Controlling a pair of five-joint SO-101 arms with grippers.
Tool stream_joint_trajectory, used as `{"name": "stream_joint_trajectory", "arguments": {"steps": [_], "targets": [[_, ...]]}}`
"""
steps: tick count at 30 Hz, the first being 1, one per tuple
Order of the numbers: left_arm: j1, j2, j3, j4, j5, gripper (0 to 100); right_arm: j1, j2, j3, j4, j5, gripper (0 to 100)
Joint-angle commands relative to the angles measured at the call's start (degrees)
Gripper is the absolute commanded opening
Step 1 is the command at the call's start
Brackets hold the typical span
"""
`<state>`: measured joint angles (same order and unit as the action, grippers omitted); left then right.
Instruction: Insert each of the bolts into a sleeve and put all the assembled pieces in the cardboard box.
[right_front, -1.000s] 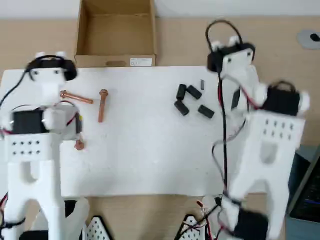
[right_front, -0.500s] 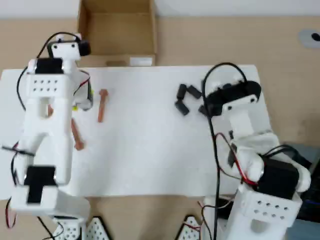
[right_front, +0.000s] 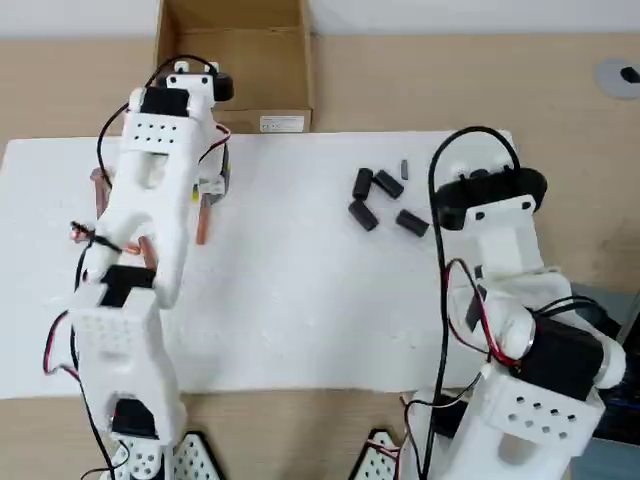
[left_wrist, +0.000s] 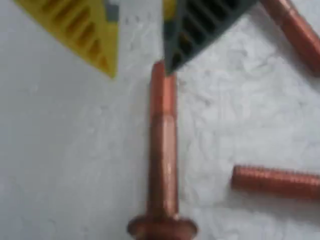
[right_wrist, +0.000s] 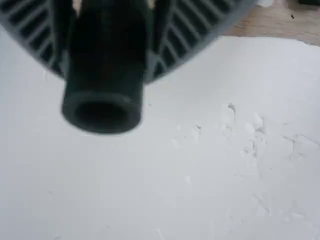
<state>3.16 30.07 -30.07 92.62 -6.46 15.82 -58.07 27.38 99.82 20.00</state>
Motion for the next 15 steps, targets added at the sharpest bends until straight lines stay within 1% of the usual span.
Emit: {"name": "stream_joint_trajectory", "arguments": {"steps": [1, 5, 9, 15], "targets": [[-0.26, 2.77, -6.68, -0.18, 0.35, 8, 0.66, -0.57, -0.13, -1.05, -0.44, 1.0], [-0.26, 6.37, -9.76, -0.26, 0.35, 8, 0.66, -0.57, -0.13, -1.05, -0.44, 1.0], [-0.97, 9.19, -12.40, -0.35, 0.35, 12, 0.66, -0.57, -0.13, -1.05, -0.44, 1.0], [-3.43, 12.35, -15.74, -0.26, 0.09, 12, 0.66, -0.57, -0.13, -1.05, -0.44, 1.0]]}}
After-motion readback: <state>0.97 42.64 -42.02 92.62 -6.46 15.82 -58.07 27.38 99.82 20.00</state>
